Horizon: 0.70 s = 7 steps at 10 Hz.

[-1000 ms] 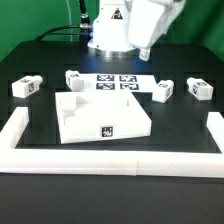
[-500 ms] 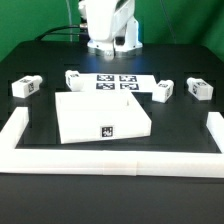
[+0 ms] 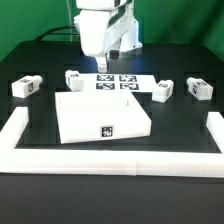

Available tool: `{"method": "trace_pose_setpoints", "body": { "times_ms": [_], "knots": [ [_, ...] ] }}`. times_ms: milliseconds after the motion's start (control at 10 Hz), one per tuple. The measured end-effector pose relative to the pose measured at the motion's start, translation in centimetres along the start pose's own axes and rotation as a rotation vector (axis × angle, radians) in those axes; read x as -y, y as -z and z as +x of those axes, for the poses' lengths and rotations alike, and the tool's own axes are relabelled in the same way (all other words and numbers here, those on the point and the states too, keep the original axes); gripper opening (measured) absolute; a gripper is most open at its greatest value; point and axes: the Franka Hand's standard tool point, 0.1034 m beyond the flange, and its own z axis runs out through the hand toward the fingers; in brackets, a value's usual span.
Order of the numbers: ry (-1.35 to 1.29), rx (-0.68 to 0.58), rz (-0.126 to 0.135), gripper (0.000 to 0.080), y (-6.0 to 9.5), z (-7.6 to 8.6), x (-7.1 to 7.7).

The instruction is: Assemble square table

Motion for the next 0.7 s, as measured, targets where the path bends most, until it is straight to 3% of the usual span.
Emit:
{"method": "trace_pose_setpoints", "body": {
  "times_ms": [100, 200, 300, 500, 700],
  "knots": [
    [0.058, -0.005, -0.030, 0.0650, -0.2, -0.2, -0.4],
    [0.163, -0.010, -0.090, 0.0650, -1.5, -1.3, -0.4],
    [0.281, -0.003, -0.130, 0.0650, -2.4, -2.4, -0.3],
    [0.425, 0.013, -0.205, 0.0650, -3.5, -3.0, -0.7],
    [0.429, 0.015, -0.193, 0.0650, -3.9, -3.0, -0.5]
  ]
}}
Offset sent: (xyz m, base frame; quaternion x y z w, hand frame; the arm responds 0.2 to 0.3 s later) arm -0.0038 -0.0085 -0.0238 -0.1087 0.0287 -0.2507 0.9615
